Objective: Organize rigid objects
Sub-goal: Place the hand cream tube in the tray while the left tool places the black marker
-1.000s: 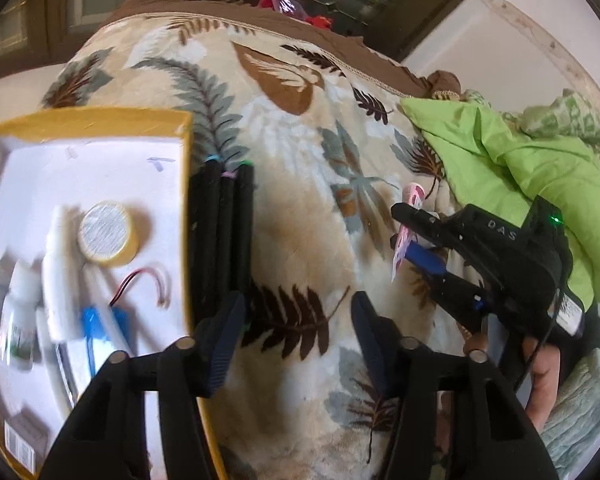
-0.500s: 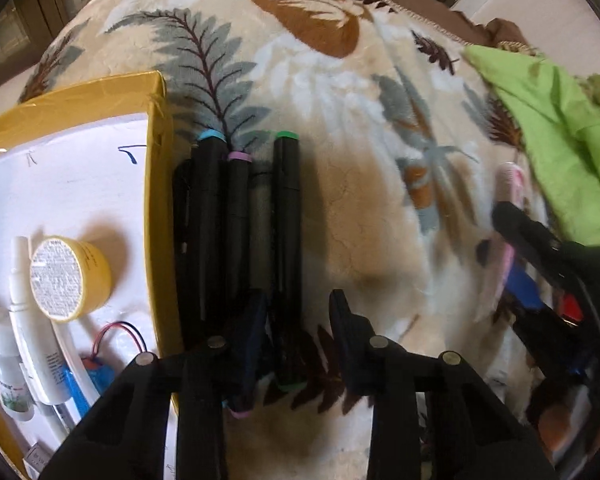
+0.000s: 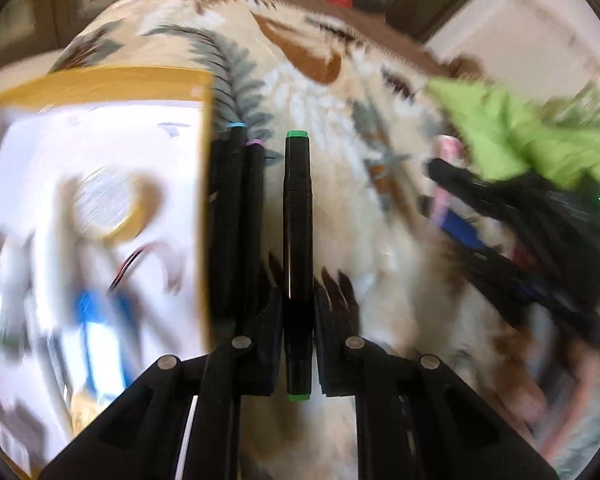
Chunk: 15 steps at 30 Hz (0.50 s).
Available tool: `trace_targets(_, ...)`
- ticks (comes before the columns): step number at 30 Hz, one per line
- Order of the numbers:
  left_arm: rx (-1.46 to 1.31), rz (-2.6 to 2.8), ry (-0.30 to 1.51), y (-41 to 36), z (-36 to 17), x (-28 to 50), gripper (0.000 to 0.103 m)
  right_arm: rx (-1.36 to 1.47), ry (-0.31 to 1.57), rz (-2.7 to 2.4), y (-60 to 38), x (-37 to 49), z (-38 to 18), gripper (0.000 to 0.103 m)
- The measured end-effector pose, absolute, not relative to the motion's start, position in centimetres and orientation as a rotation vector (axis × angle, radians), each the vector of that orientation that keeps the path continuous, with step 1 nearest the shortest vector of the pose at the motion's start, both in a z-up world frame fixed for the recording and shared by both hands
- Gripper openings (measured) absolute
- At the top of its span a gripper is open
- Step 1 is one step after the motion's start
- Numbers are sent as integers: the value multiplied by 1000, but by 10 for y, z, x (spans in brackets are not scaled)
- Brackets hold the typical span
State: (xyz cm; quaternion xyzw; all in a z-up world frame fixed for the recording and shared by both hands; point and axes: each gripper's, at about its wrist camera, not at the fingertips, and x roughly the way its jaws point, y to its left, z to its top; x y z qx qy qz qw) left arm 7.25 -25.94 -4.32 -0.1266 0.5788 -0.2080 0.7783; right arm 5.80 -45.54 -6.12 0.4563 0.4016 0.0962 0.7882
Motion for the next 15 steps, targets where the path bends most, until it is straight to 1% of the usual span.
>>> trace_targets(4,-406,-431,1177,-188,-18,35,13,868,836,369,-414,59,-34,32)
trace_targets(9,-463,-314,1177,-109,-25,5,13,677,833,632,-328,50,1,32)
trace_targets(15,-446,-240,1211,-87,-53,1,13,465,951,714,-244,37,-6,32)
